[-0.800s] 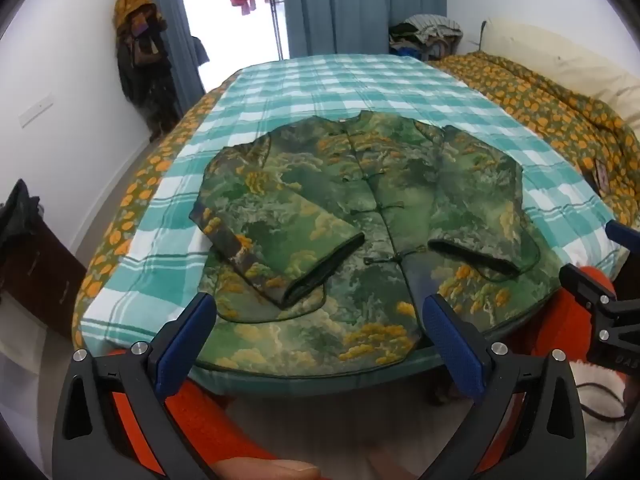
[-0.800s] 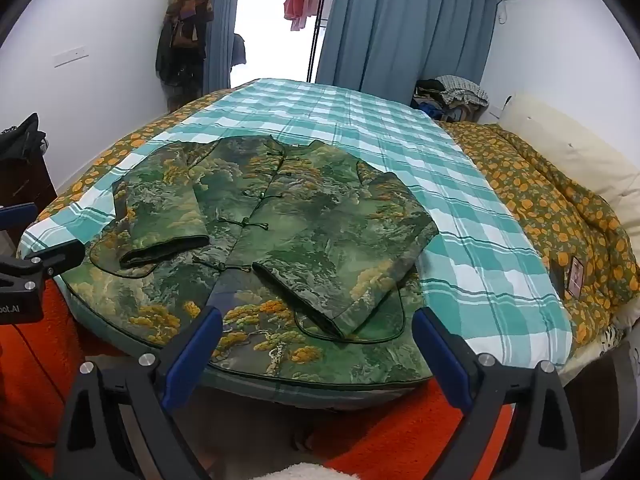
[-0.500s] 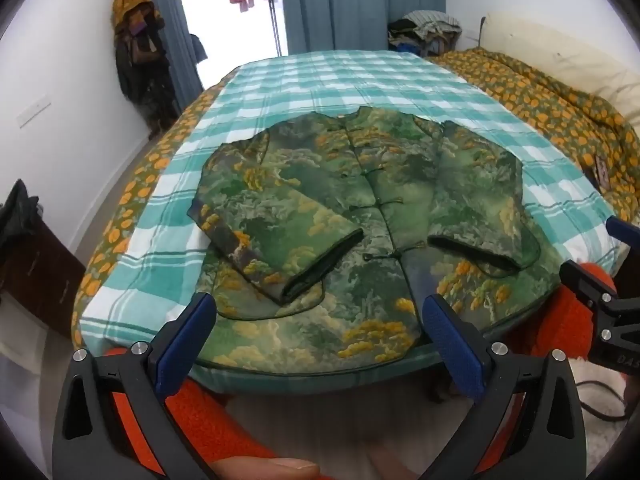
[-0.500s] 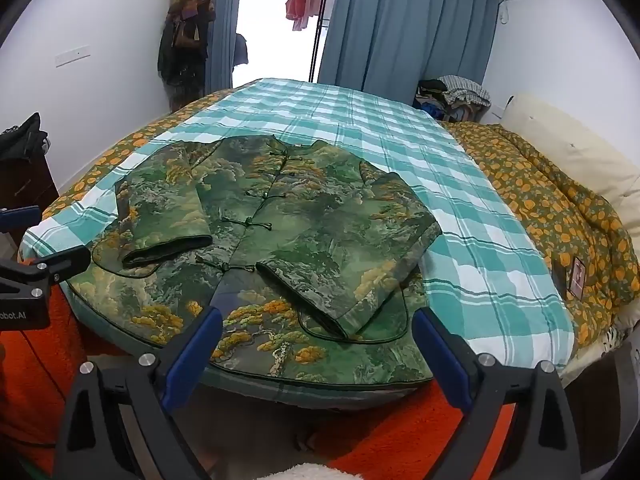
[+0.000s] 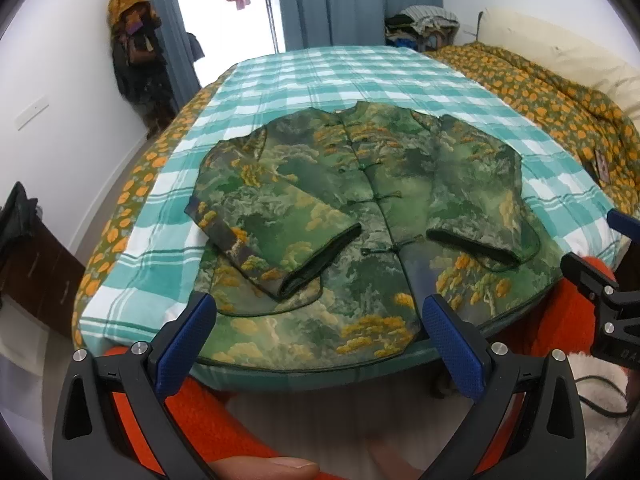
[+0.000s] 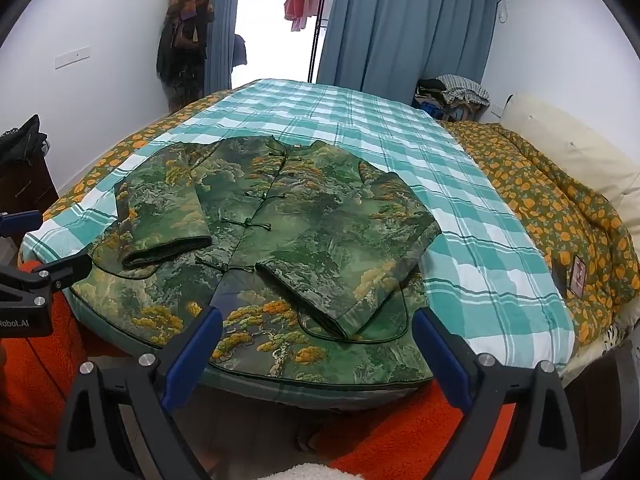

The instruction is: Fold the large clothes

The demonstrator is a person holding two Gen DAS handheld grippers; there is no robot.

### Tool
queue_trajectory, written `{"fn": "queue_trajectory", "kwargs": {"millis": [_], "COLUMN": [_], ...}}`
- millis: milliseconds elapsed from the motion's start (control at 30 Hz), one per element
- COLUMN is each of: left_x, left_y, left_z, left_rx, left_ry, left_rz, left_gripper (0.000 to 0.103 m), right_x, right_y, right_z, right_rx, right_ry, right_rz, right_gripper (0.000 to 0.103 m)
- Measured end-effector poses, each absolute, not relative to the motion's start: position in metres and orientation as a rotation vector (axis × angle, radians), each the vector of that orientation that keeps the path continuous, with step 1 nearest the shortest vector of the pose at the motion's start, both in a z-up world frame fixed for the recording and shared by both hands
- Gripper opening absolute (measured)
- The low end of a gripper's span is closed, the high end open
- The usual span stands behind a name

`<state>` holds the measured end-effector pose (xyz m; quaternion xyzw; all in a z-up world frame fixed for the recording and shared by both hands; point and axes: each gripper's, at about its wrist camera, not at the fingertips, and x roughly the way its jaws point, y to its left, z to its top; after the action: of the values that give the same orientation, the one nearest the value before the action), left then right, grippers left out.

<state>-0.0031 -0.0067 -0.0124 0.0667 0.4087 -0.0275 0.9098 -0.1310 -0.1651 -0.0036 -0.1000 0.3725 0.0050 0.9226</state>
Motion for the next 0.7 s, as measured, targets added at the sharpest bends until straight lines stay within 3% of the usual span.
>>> {"fn": "queue_trajectory", "kwargs": {"millis": [700], "left_x": [-0.002], "left_y": [-0.0127], "left_z": [-0.016], "left_rx": [0.183], "left_ry": [0.88], "left_rz": [-0.057], "left_gripper": [0.102], "right_x": [-0.1318], "right_y": [-0.1659], "right_z": [-0.0025], "right_rx": [-0.202], "right_ry": [0.765], "right_rz": [0.009], "right_gripper": [0.098]}}
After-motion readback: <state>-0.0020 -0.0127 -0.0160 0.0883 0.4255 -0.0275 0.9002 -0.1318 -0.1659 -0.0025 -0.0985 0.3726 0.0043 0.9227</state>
